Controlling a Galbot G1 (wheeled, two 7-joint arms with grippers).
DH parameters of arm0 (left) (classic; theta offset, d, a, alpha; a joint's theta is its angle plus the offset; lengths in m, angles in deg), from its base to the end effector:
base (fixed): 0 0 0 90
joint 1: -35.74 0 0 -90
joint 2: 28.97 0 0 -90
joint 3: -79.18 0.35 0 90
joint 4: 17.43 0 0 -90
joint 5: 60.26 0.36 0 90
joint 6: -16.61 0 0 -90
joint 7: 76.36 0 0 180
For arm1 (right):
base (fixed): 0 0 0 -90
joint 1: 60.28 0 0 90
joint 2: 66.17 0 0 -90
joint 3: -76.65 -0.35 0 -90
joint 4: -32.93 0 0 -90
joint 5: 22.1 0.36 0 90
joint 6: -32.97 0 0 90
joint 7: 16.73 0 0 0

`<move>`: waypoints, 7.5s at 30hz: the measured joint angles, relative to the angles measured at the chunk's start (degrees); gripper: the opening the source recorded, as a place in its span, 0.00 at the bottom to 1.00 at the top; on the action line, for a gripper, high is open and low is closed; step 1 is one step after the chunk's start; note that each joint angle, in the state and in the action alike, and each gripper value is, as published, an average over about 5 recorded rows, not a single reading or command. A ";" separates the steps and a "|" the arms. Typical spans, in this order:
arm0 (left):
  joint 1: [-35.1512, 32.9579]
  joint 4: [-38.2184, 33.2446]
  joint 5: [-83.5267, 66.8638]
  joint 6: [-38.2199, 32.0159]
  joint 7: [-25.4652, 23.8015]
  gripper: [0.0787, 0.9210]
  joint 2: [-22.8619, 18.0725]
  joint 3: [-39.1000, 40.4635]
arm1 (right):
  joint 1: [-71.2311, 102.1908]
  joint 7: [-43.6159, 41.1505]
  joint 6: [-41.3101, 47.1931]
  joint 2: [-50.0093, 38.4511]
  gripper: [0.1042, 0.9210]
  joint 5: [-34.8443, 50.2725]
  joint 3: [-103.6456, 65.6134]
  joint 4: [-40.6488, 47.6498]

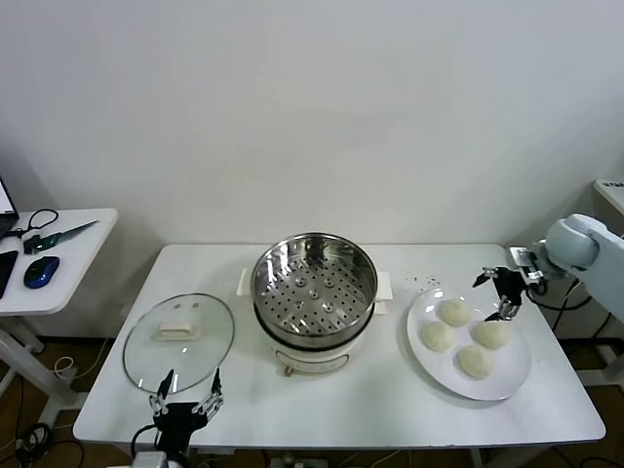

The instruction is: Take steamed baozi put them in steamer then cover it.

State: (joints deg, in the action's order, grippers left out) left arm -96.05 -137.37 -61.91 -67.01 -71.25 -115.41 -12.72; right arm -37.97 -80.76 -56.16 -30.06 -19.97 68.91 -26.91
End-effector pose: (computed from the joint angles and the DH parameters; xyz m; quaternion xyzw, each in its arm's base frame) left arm 0.1196 0.0209 -0.3340 0.0419 -0.9864 -0.0277 0.1568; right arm 0.5359 -0.2471 -0.1746 0.4973 -0.5657 0.5148 0.4094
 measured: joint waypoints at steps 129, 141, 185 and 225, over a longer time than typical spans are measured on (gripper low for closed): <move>-0.25 -0.80 1.47 -2.63 0.77 0.88 -0.34 0.49 | -43.45 12.49 0.10 3.67 0.88 24.78 53.55 -22.92; -0.87 -0.93 1.45 -2.88 0.87 0.88 -0.61 0.15 | -26.00 16.05 11.89 -0.04 0.88 22.68 42.24 -20.65; -1.92 -1.61 1.98 -3.46 1.43 0.88 -0.78 0.04 | -28.54 12.43 15.85 7.68 0.64 27.81 37.79 -14.15; -1.77 -1.34 1.27 -3.53 1.42 0.88 -0.02 -0.32 | -28.71 21.51 28.26 42.95 0.64 44.52 35.48 -8.24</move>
State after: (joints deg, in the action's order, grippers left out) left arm -97.82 -138.71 -60.64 -70.54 -69.83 -115.44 -13.03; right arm -66.67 -59.26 -27.90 12.89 24.55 104.39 -35.15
